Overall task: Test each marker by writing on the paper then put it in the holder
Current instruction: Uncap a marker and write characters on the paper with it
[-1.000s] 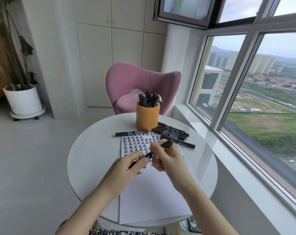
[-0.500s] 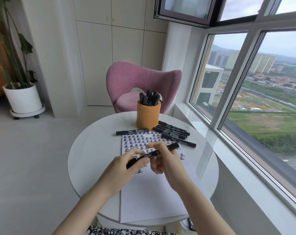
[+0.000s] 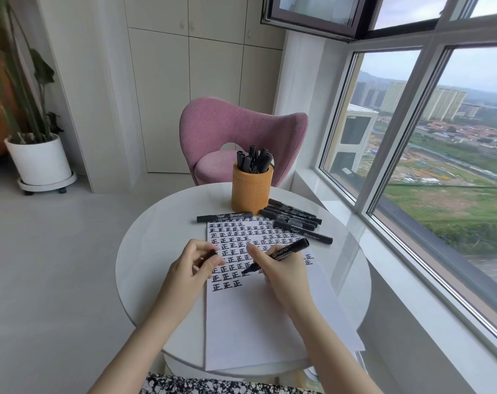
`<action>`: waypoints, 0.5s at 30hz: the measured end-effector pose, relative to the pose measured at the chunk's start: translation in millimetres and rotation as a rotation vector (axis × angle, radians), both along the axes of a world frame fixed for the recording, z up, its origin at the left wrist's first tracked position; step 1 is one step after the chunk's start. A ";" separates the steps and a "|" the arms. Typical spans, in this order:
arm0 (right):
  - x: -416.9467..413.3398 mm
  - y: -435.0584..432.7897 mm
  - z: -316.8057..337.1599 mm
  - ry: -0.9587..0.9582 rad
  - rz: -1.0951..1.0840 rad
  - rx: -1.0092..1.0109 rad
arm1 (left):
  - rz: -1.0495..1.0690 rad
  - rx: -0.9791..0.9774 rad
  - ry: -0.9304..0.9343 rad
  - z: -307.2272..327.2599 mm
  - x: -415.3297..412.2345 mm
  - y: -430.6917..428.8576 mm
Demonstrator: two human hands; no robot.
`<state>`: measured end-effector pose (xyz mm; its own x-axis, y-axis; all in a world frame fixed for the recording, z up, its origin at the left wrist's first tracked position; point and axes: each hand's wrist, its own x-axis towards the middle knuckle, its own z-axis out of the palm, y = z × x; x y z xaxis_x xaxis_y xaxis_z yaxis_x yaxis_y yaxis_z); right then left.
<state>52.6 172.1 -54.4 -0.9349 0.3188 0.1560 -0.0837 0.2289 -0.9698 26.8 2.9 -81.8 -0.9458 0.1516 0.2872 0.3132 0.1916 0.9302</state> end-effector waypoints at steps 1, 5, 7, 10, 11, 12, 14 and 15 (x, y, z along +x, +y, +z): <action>-1.1 0.2 -2.8 0.003 -0.031 0.006 | 0.014 0.007 -0.007 -0.6 -0.8 -0.2; -1.4 -1.6 -10.2 0.009 -0.090 0.043 | 0.033 -0.021 -0.025 -4.2 -3.7 0.0; -1.5 -1.9 -11.5 0.002 -0.096 0.062 | 0.028 -0.034 -0.017 -4.6 -3.9 1.3; -1.3 -1.5 -12.5 0.004 -0.096 0.084 | 0.013 -0.036 -0.014 -4.1 -2.5 2.7; -1.3 -1.6 -13.1 0.004 -0.098 0.087 | 0.014 -0.031 -0.016 -3.9 -2.1 2.8; -1.0 -1.7 -13.6 0.008 -0.099 0.089 | 0.014 -0.029 -0.018 -3.8 -2.0 2.8; -0.9 -2.6 -13.9 0.017 -0.101 0.102 | 0.010 -0.033 -0.018 -3.6 -1.9 3.3; -1.0 -3.1 -13.8 0.019 -0.102 0.108 | 0.007 -0.037 -0.017 -3.5 -1.8 3.5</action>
<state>51.7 169.1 -68.1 -0.8953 0.3920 0.2114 -0.0726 0.3397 -0.9377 25.0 6.5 -85.3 -0.9514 0.1555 0.2657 0.2963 0.2284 0.9274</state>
